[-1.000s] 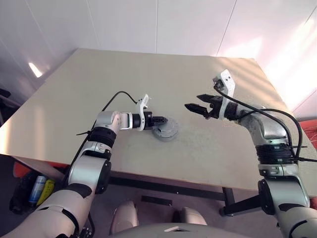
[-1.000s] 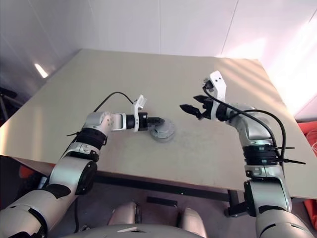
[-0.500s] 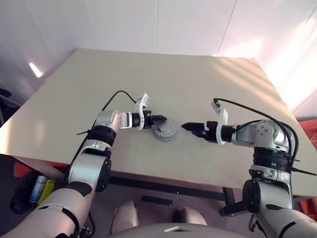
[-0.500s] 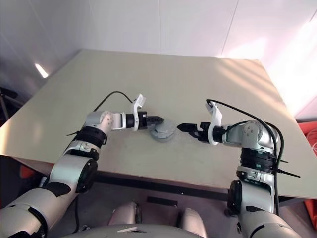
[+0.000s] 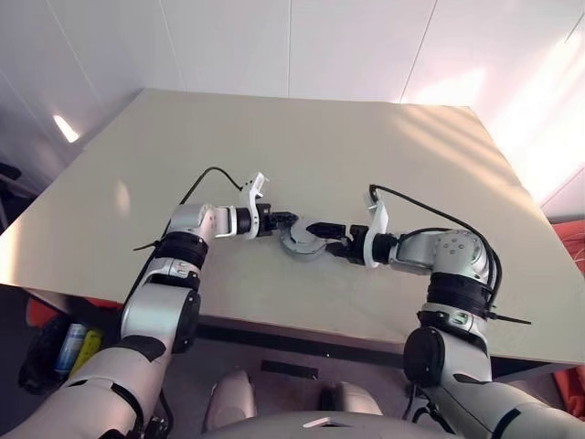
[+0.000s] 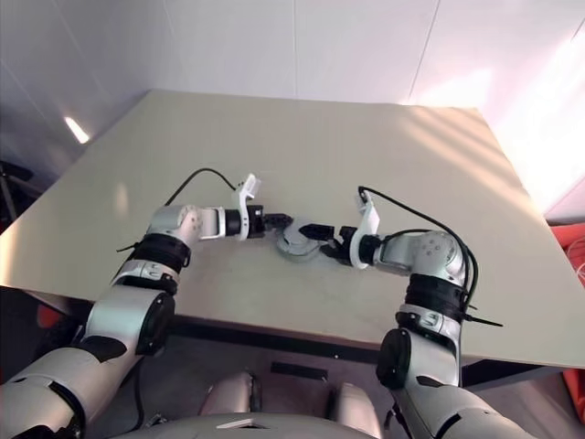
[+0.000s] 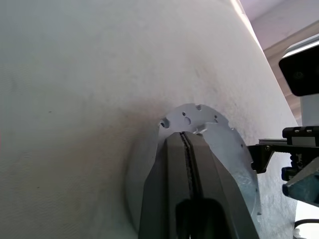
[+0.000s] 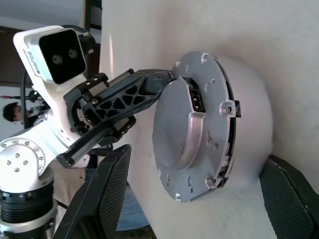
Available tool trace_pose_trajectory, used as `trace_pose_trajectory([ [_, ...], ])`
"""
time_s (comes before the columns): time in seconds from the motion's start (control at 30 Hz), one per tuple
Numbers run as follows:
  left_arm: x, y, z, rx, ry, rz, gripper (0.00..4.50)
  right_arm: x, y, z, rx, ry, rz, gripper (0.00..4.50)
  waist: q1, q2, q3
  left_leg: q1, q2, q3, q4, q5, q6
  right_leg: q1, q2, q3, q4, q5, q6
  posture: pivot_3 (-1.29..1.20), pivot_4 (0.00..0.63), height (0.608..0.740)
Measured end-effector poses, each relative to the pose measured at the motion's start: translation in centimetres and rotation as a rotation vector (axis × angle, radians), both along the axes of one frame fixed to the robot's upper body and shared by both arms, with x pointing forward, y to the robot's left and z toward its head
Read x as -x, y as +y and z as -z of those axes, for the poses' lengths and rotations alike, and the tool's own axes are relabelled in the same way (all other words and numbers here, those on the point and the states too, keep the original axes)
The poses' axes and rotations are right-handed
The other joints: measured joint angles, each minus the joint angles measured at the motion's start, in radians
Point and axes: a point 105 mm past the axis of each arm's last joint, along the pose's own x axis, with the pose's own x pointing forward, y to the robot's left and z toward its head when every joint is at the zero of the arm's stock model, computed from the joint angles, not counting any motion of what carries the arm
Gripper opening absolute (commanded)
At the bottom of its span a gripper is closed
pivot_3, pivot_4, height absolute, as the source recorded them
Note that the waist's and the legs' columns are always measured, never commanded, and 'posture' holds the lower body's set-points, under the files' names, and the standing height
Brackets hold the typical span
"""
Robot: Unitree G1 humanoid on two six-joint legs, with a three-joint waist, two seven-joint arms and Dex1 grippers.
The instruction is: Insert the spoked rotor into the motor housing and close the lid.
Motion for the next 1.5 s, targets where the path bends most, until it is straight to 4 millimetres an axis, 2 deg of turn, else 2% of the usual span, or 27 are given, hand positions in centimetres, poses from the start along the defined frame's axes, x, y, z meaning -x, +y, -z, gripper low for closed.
trace_pose_trajectory([
  [0.17,-0.2,0.5,0.0,-0.001,-0.002,-0.021,0.0,-0.3,1.2,-0.8,-0.048,0.001,-0.02,4.49,0.003,0.0,0.0,-0.014,-0.001,0.0,0.001,0.001,-0.001,-0.013,0.0,0.0,0.002,0.001,0.0,0.0,0.0,0.74],
  [0.33,-0.4,0.7,0.0,0.007,-0.002,-0.038,0.0,-0.5,1.9,-0.9,-0.053,0.007,-0.015,4.49,0.004,0.0,0.0,-0.015,-0.001,-0.001,0.001,0.001,-0.001,-0.014,0.0,-0.001,0.003,0.003,0.004,0.0,0.0,0.74],
  [0.43,-0.5,0.8,0.1,0.002,-0.002,-0.043,0.0,-0.6,1.8,-0.5,-0.02,0.017,-0.007,3.88,0.004,0.0,0.0,-0.015,-0.001,-0.001,0.001,0.001,-0.001,-0.014,0.0,-0.001,0.003,0.003,0.003,0.0,0.0,0.74],
  [0.53,-0.5,0.9,0.3,-0.005,0.002,-0.048,0.0,-0.7,1.5,0.3,0.031,0.029,0.018,2.9,0.006,0.0,0.0,-0.015,-0.001,-0.001,0.001,0.001,-0.002,-0.014,0.0,-0.001,0.003,0.003,0.004,0.0,0.0,0.74],
  [0.63,-0.7,1.4,0.1,-0.01,-0.007,-0.063,0.0,-1.0,1.4,0.1,0.022,0.012,0.028,2.08,0.007,0.0,0.0,-0.014,-0.001,-0.001,0.001,0.001,-0.002,-0.013,0.0,-0.001,0.003,0.003,0.004,0.0,0.0,0.74],
  [0.97,-0.9,1.7,0.3,0.002,0.0,-0.086,0.0,-1.4,1.4,0.1,0.029,-0.007,0.038,2.05,0.008,0.0,0.0,-0.013,-0.001,-0.001,0.003,0.002,-0.003,-0.012,0.0,-0.001,0.005,0.002,0.001,0.0,0.0,0.74],
  [1.13,-1.3,2.4,-0.7,0.103,-0.011,-0.13,0.0,-2.8,1.0,-0.3,-0.027,0.011,0.112,2.05,0.007,0.0,0.0,-0.014,-0.001,-0.001,0.003,0.003,-0.005,-0.013,0.0,-0.001,0.005,0.002,0.0,0.0,0.0,0.74],
  [1.3,-1.9,5.4,-2.2,0.258,-0.057,-0.261,0.0,-4.7,0.4,-1.9,-0.096,-0.03,0.219,2.05,0.003,0.0,0.0,-0.021,-0.001,-0.001,0.003,0.003,-0.004,-0.021,0.0,-0.002,0.007,0.005,0.004,0.0,0.0,0.74],
  [1.5,-2.1,8.9,-3.5,0.417,-0.071,-0.435,0.0,-5.3,2.3,-3.0,-0.168,-0.047,0.207,2.05,0.005,0.0,0.0,-0.028,0.0,-0.003,0.005,0.002,-0.002,-0.028,0.0,-0.006,0.011,0.005,0.003,0.0,0.0,0.74],
])
